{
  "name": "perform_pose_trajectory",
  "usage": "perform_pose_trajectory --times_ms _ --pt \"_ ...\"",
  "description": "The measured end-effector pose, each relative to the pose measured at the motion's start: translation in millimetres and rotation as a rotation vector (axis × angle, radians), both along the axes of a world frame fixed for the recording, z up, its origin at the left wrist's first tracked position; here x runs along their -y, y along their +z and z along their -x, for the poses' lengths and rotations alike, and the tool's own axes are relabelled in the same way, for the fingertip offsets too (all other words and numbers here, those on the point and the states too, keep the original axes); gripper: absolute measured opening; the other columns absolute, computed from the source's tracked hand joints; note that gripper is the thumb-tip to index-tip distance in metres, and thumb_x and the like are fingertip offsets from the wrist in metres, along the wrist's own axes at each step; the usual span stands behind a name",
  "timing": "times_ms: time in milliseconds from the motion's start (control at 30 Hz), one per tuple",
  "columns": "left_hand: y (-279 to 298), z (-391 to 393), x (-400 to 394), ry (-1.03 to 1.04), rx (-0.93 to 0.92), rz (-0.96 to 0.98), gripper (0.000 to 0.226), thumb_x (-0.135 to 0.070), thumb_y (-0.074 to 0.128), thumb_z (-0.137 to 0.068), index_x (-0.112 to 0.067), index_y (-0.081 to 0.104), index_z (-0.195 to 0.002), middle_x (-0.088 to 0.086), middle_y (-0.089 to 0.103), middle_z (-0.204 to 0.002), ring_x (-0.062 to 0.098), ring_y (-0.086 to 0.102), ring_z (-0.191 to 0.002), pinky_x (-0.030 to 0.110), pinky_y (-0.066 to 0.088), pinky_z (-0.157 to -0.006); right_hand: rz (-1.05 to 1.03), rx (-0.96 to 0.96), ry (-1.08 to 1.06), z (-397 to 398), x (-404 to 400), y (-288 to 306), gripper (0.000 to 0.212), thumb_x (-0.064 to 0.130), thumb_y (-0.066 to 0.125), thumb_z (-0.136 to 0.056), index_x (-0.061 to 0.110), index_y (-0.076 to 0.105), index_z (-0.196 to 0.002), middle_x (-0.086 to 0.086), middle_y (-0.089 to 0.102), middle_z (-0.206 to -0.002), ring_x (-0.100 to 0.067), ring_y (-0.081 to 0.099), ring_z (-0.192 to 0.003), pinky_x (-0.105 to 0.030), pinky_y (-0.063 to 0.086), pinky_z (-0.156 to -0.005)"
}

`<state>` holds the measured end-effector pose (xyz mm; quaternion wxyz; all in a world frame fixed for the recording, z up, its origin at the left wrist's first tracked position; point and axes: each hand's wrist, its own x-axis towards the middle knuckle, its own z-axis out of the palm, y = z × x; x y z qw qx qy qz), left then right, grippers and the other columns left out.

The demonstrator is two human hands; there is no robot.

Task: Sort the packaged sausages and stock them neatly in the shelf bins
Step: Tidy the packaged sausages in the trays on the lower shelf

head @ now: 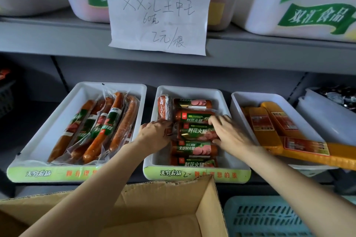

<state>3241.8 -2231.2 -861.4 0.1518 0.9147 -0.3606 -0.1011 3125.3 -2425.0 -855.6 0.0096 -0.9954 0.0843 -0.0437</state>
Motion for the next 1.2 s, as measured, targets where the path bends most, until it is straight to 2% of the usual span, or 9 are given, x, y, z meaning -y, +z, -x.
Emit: perform_pose_trajectory --times_ms 133,367,533,767,867,933,967,1100,1200 --pt "-5 -3 5 0.015 0.058 0.043 0.051 -0.032 0.054 -0.093 -0.028 0.038 -0.141 -0.001 0.040 -0.143 0.022 0.040 -0.129 0.038 0.028 -0.110 0.072 0.057 -0.001 -7 -2 -4 0.051 -0.006 0.053 -0.084 0.013 0.040 -0.130 -0.006 0.041 -0.134 -0.025 0.035 -0.126 -0.033 0.036 -0.100" --pt "0 -11 22 0.067 0.079 0.072 0.042 -0.032 0.050 -0.093 -0.030 0.045 -0.134 0.004 0.054 -0.132 0.024 0.050 -0.119 0.039 0.032 -0.107 0.069 -0.072 -0.109 -14 -5 -6 0.051 0.002 0.050 -0.092 0.014 0.035 -0.139 -0.009 0.036 -0.138 -0.033 0.029 -0.132 -0.039 0.039 -0.101" --pt "1 -18 26 0.163 0.171 -0.092 0.049 -0.035 0.044 -0.094 -0.039 0.033 -0.141 0.010 0.035 -0.138 0.032 0.032 -0.129 0.042 0.024 -0.109 0.073 -0.045 -0.146 -13 -8 -15 0.052 -0.001 0.050 -0.091 0.015 0.035 -0.137 -0.010 0.037 -0.135 -0.037 0.027 -0.134 -0.043 0.041 -0.099" --pt "6 -18 44 0.288 0.309 -0.028 0.020 -0.021 0.044 -0.095 -0.018 0.059 -0.108 0.002 0.061 -0.114 0.023 0.038 -0.117 0.035 0.027 -0.096 0.022 -0.020 -0.123 -18 -6 -13 0.053 -0.002 0.052 -0.090 0.014 0.039 -0.138 -0.009 0.040 -0.135 -0.033 0.030 -0.132 -0.042 0.037 -0.104" --pt "4 -16 44 0.351 0.322 -0.015 0.024 -0.023 0.046 -0.095 -0.017 0.054 -0.118 0.004 0.063 -0.112 0.024 0.045 -0.114 0.035 0.028 -0.096 -0.168 -0.003 -0.107 -18 -2 -11 0.050 0.006 0.056 -0.090 0.017 0.043 -0.137 -0.004 0.038 -0.138 -0.028 0.033 -0.133 -0.041 0.034 -0.108" --pt "1 -17 44 0.393 0.328 -0.001 0.039 -0.026 0.045 -0.096 -0.014 0.039 -0.132 0.006 0.064 -0.110 0.025 0.050 -0.112 0.036 0.028 -0.097 -0.230 0.015 -0.077 -18 -2 -11 0.051 0.016 0.060 -0.091 0.020 0.043 -0.138 0.001 0.039 -0.139 -0.024 0.033 -0.132 -0.039 0.030 -0.110" --pt "0 -18 44 0.416 0.324 0.000 0.041 -0.027 0.045 -0.096 -0.012 0.037 -0.133 0.005 0.065 -0.108 0.025 0.051 -0.110 0.036 0.028 -0.096 -0.234 0.023 -0.064 -18 -4 -12 0.050 0.019 0.060 -0.091 0.020 0.044 -0.138 0.002 0.041 -0.137 -0.022 0.033 -0.131 -0.037 0.028 -0.110" --pt "-3 -25 43 0.435 0.352 -0.066 0.020 -0.026 0.050 -0.094 -0.018 0.059 -0.109 0.001 0.066 -0.101 0.021 0.052 -0.107 0.036 0.028 -0.094 -0.292 0.101 -0.081 -26 -6 -14 0.042 0.014 0.065 -0.087 0.016 0.055 -0.128 0.003 0.050 -0.126 -0.016 0.047 -0.118 -0.024 0.036 -0.091" --pt "-1 -26 46 0.430 0.329 -0.077 0.022 -0.028 0.045 -0.096 -0.016 0.061 -0.104 0.003 0.065 -0.102 0.022 0.048 -0.111 0.036 0.028 -0.095 -0.334 0.105 -0.103 -29 -6 -13 0.040 0.016 0.067 -0.085 0.016 0.058 -0.124 0.004 0.052 -0.123 -0.016 0.050 -0.114 -0.023 0.035 -0.084"
